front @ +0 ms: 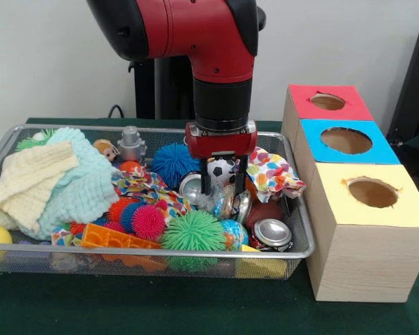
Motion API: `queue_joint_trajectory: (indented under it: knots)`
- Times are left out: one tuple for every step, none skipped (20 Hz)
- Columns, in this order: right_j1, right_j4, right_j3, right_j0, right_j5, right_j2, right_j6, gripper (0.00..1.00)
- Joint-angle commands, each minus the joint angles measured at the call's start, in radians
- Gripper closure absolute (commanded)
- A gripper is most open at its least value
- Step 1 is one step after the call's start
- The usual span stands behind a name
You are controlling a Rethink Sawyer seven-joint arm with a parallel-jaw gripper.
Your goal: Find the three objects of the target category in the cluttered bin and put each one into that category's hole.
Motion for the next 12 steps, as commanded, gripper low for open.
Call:
queue_joint_trajectory:
  knots:
    - [0.035,-0.053,0.012,0.007,-0.033,-0.023,-0.054,0.00]
    - [0.033,-0.056,0.002,0.017,-0.031,-0.030,-0.044,0.00]
    - [0.033,-0.060,-0.004,0.019,-0.033,-0.034,-0.041,0.00]
    - [0.032,-0.059,-0.010,0.019,-0.029,-0.034,-0.046,0.00]
    - [0.027,-0.065,-0.013,0.024,-0.036,-0.044,-0.036,0.00]
    - [0.021,-0.071,-0.015,0.030,-0.042,-0.054,-0.025,0.00]
    - [0.015,-0.077,-0.017,0.038,-0.049,-0.067,-0.012,0.00]
    - [0.010,-0.081,-0.018,0.046,-0.056,-0.079,0.002,0.00]
    - [0.004,-0.084,-0.019,0.053,-0.064,-0.091,0.015,0.00]
    - [0.002,-0.083,-0.021,0.061,-0.071,-0.101,0.028,0.00]
    - [-0.001,-0.082,-0.018,0.067,-0.086,-0.111,0.043,0.00]
    - [-0.004,-0.078,-0.017,0.066,-0.099,-0.114,0.048,0.00]
